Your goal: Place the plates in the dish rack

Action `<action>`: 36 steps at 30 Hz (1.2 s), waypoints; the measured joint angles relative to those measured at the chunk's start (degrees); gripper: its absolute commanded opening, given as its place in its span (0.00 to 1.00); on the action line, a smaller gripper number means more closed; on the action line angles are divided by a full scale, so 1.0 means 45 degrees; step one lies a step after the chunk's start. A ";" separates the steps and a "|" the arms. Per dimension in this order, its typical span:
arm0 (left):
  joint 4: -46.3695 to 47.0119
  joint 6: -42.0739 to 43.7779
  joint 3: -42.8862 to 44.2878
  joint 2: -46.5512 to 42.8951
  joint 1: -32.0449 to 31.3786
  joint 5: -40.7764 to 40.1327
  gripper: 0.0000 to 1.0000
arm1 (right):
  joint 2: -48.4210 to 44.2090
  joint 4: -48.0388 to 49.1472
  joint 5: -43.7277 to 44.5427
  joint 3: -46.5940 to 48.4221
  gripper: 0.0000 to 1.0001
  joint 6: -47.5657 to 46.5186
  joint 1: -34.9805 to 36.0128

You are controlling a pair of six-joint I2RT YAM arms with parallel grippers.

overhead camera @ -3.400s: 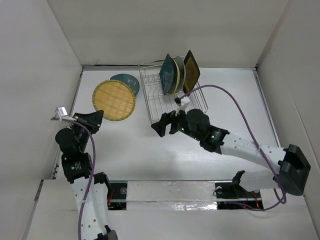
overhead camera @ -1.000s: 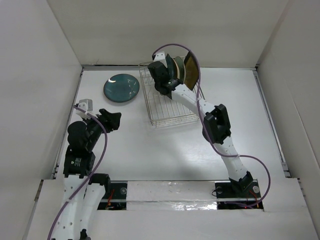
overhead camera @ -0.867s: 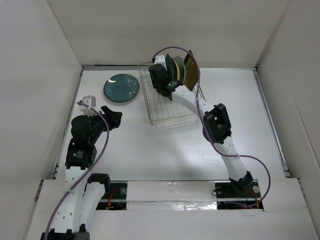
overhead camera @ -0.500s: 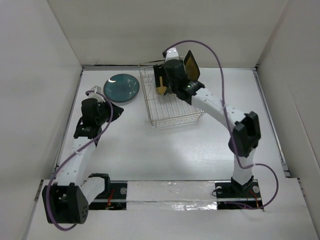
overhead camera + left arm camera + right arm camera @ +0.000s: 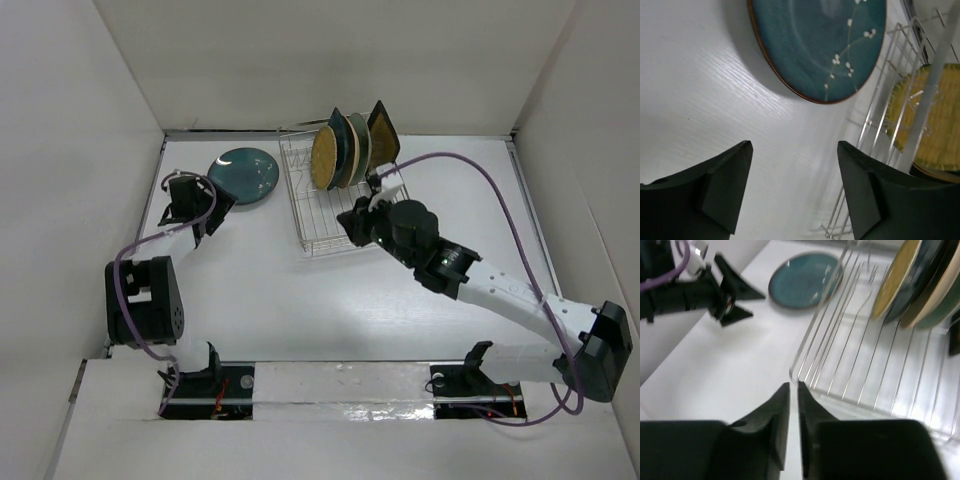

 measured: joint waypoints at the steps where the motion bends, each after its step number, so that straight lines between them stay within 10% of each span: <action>1: 0.0175 -0.0170 0.0019 0.0393 0.0073 -0.0141 0.74 | -0.0253 -0.0015 -0.0194 -0.0559 0.26 0.0165 0.0078; 20: 0.3725 -0.4546 0.1695 0.5251 0.0194 -0.0787 0.53 | -0.2681 0.0816 -0.1530 -0.2438 0.31 0.0559 0.0651; 28: 0.5353 -0.6023 0.1243 0.6023 0.0194 -0.1132 0.00 | -0.3031 0.0850 -0.1821 -0.2618 0.31 0.0699 0.0651; 36: 0.8034 -0.6547 -0.0874 0.5547 0.0408 -0.1248 0.00 | -0.3075 0.0816 -0.1724 -0.2725 0.31 0.0733 0.0651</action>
